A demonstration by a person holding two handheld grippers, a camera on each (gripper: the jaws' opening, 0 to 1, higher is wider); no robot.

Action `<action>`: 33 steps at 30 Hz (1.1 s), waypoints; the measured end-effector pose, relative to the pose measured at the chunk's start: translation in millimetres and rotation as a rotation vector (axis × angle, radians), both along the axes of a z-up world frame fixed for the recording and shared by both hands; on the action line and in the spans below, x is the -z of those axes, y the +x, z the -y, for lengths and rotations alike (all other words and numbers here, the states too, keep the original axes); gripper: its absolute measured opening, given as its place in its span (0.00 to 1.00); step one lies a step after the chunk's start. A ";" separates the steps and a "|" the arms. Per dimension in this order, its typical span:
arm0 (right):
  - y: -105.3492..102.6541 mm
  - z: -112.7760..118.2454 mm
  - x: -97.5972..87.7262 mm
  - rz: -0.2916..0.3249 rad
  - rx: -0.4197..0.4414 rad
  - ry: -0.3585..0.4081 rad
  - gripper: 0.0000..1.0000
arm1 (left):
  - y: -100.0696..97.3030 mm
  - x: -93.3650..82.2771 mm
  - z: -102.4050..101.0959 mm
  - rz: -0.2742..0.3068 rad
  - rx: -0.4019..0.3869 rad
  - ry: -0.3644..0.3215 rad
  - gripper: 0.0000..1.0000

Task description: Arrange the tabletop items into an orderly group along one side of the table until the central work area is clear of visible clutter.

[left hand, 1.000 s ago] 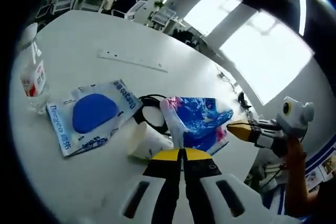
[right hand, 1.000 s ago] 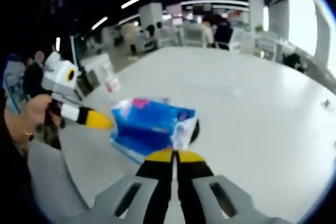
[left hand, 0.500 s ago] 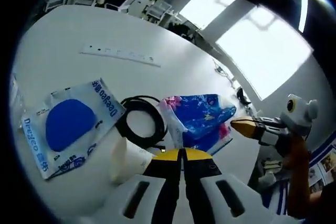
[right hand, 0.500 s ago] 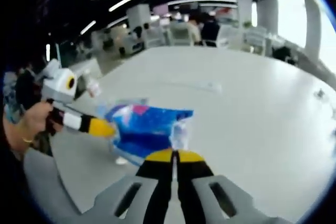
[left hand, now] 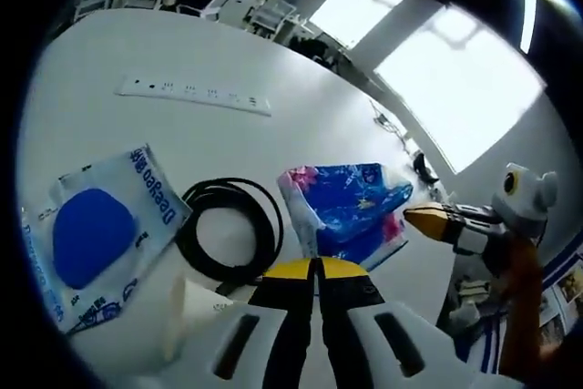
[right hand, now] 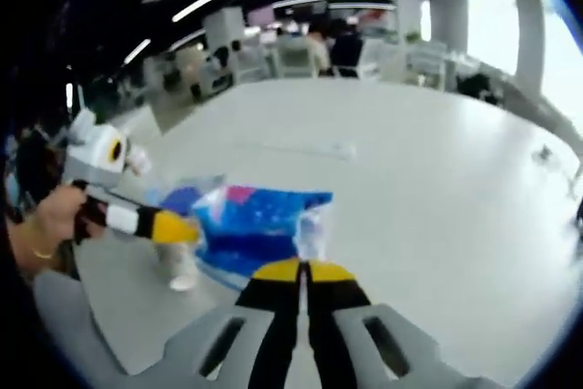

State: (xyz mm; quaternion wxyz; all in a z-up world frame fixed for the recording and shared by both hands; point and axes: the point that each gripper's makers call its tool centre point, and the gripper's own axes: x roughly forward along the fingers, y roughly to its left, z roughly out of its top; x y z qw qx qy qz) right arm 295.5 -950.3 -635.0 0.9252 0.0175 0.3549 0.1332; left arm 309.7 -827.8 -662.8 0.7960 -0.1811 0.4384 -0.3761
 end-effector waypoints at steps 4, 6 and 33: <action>7.1 5.6 1.4 0.023 -0.001 0.005 0.00 | 4.5 4.9 6.0 -0.009 -0.008 -0.001 0.00; 9.5 10.1 6.2 0.013 0.011 0.000 0.00 | 6.8 7.7 8.7 -0.018 -0.016 -0.004 0.00; 26.7 40.8 62.0 -0.062 0.005 -0.032 0.00 | 16.5 47.0 31.6 0.016 -0.033 0.096 0.00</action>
